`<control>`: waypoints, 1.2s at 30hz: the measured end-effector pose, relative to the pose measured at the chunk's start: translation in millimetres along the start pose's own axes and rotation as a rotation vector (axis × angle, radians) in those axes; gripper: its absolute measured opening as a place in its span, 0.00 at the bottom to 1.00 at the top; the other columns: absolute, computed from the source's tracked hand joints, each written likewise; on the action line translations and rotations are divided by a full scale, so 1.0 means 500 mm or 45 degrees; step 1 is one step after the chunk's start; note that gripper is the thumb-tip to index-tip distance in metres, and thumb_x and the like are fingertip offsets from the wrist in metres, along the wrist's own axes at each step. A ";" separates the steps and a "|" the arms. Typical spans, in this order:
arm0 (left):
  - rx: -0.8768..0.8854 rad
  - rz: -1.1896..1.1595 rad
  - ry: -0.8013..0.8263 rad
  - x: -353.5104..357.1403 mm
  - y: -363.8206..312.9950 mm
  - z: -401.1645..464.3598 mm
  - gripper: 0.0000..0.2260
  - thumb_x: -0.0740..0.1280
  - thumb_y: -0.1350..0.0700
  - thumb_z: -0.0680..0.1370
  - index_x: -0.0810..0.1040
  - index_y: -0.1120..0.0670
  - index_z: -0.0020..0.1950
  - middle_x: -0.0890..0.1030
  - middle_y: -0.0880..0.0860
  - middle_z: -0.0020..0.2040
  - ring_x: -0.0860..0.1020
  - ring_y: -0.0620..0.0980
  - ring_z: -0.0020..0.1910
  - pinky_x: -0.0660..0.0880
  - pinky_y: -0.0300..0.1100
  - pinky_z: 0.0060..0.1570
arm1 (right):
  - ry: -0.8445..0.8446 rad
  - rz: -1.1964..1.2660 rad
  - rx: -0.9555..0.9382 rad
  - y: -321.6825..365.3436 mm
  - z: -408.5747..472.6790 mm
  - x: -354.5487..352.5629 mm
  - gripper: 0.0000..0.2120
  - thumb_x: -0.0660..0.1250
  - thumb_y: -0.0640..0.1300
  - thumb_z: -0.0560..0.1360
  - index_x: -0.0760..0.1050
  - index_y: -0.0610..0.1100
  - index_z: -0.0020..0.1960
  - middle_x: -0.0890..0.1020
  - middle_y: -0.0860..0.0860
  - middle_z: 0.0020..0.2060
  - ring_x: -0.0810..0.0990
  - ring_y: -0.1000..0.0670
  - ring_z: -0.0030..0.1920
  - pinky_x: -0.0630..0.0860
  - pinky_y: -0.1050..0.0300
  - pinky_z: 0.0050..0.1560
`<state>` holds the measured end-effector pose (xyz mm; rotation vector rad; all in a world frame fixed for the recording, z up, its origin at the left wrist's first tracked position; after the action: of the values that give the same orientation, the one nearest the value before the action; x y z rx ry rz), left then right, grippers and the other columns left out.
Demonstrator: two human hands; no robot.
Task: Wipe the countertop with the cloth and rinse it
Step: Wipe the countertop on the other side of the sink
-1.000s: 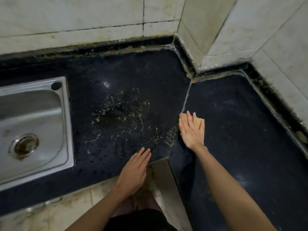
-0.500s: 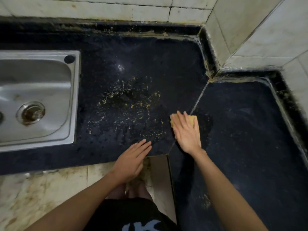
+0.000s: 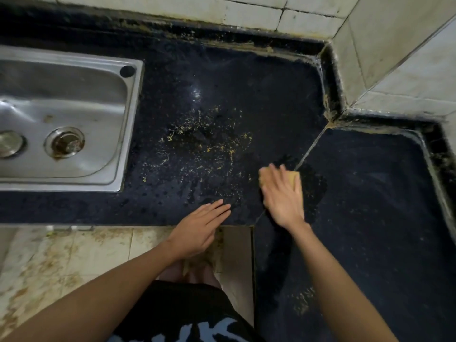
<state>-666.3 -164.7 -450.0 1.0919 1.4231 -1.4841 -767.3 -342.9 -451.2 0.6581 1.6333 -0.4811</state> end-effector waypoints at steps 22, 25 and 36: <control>-0.067 0.018 -0.034 -0.032 0.030 -0.013 0.23 0.53 0.56 0.77 0.65 0.59 0.71 0.67 0.55 0.71 0.58 0.50 0.73 0.50 0.42 0.72 | 0.051 0.177 0.493 -0.102 0.061 -0.013 0.24 0.42 0.53 0.81 0.45 0.49 0.76 0.48 0.51 0.76 0.40 0.47 0.75 0.39 0.39 0.72; -0.201 0.005 -0.092 -0.063 0.075 -0.026 0.22 0.52 0.57 0.77 0.66 0.60 0.70 0.68 0.56 0.71 0.58 0.51 0.72 0.50 0.42 0.71 | -0.009 0.128 0.386 -0.009 0.033 -0.002 0.28 0.40 0.57 0.79 0.52 0.46 0.76 0.54 0.46 0.76 0.46 0.43 0.75 0.43 0.34 0.71; -0.312 0.103 -0.016 -0.074 0.144 -0.094 0.22 0.52 0.56 0.76 0.69 0.62 0.68 0.70 0.57 0.69 0.61 0.53 0.71 0.48 0.41 0.71 | 0.014 0.044 0.227 0.023 0.057 -0.016 0.26 0.40 0.54 0.79 0.54 0.48 0.75 0.57 0.49 0.75 0.50 0.44 0.75 0.46 0.40 0.71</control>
<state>-583.7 -122.7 -437.5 0.9743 1.4895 -1.2211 -737.8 -354.0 -447.3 0.8213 1.5989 -0.6032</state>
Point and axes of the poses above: each hand's wrist, its own z-axis towards the middle knuckle, its own x-axis out of the palm, y = z × x, the point moved 8 cm from there along z, towards the middle knuckle
